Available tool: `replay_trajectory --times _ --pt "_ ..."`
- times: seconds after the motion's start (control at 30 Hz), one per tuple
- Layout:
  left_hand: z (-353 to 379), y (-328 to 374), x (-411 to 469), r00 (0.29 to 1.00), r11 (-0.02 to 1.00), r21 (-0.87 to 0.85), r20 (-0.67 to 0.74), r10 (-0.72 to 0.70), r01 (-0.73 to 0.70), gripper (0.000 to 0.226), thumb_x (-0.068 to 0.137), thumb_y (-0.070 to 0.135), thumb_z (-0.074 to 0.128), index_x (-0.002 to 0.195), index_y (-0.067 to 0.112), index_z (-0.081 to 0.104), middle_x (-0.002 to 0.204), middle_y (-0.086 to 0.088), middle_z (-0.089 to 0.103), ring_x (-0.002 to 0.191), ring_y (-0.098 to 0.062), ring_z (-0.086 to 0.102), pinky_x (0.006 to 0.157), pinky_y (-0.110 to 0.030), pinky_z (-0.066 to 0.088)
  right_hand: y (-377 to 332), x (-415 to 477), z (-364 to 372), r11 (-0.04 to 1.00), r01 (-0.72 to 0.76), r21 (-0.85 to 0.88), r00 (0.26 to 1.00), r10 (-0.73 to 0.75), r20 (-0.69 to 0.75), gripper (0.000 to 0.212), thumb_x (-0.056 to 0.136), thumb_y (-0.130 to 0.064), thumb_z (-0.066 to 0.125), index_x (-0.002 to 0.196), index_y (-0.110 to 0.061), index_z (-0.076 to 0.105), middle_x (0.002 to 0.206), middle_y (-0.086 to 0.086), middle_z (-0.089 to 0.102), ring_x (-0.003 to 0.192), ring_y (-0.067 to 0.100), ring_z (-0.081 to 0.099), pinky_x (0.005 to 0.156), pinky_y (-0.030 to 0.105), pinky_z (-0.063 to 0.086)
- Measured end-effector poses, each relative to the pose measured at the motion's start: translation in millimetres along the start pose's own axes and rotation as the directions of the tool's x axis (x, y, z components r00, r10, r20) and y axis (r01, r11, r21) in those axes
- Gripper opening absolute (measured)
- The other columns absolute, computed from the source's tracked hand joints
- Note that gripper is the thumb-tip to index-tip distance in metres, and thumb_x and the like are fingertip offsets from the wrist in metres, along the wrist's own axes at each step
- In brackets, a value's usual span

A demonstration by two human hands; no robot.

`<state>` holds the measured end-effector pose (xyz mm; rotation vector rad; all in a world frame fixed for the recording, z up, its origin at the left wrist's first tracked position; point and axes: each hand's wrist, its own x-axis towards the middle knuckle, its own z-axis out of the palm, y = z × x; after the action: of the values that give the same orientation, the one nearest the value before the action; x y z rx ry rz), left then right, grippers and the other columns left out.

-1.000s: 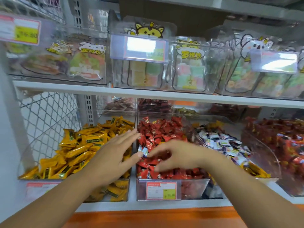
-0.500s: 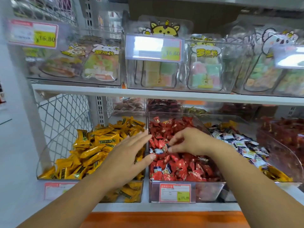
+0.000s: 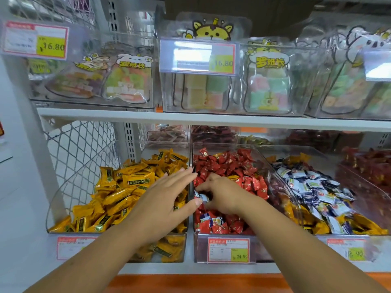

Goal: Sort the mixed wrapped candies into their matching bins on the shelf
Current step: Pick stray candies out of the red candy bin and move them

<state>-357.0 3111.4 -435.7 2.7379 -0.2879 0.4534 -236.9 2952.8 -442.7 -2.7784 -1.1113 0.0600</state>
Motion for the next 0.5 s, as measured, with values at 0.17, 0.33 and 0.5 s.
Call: replay_trajectory --times 0.17,0.33,0.5 --pt "0 2 -2 1.000 1.000 0.010 0.004 -0.005 0.005 0.068 0.085 0.073 0.021 0.148 0.049 0.012 0.151 0.035 -0.002 0.129 0.025 -0.015 0.111 -0.013 -0.008 -2 1 4 0.996 0.003 0.090 0.999 0.002 -0.050 0.044 0.089 -0.028 0.065 0.131 -0.025 0.055 0.122 0.005 0.045 0.108 0.023 0.054 0.094 0.034 0.046" --pt "0 2 -1 1.000 1.000 0.021 0.001 -0.011 0.011 0.070 0.083 0.074 0.019 0.148 0.050 0.011 0.153 0.034 -0.001 0.130 0.025 -0.014 0.105 -0.007 -0.012 0 1 4 0.986 0.038 0.159 0.995 -0.023 -0.096 0.033 0.089 -0.022 0.066 0.122 -0.020 0.064 0.120 0.005 0.052 0.109 0.022 0.054 0.096 0.035 0.044" --pt "-2 6 -1 1.000 1.000 0.022 0.007 -0.016 0.016 0.066 0.085 0.071 0.023 0.147 0.050 0.012 0.147 0.037 -0.004 0.114 0.035 -0.024 0.098 -0.002 -0.016 3 -5 -7 0.964 0.064 0.260 0.987 -0.022 -0.160 0.030 0.090 -0.020 0.065 0.120 -0.019 0.062 0.121 -0.001 0.062 0.111 0.015 0.055 0.097 0.031 0.043"
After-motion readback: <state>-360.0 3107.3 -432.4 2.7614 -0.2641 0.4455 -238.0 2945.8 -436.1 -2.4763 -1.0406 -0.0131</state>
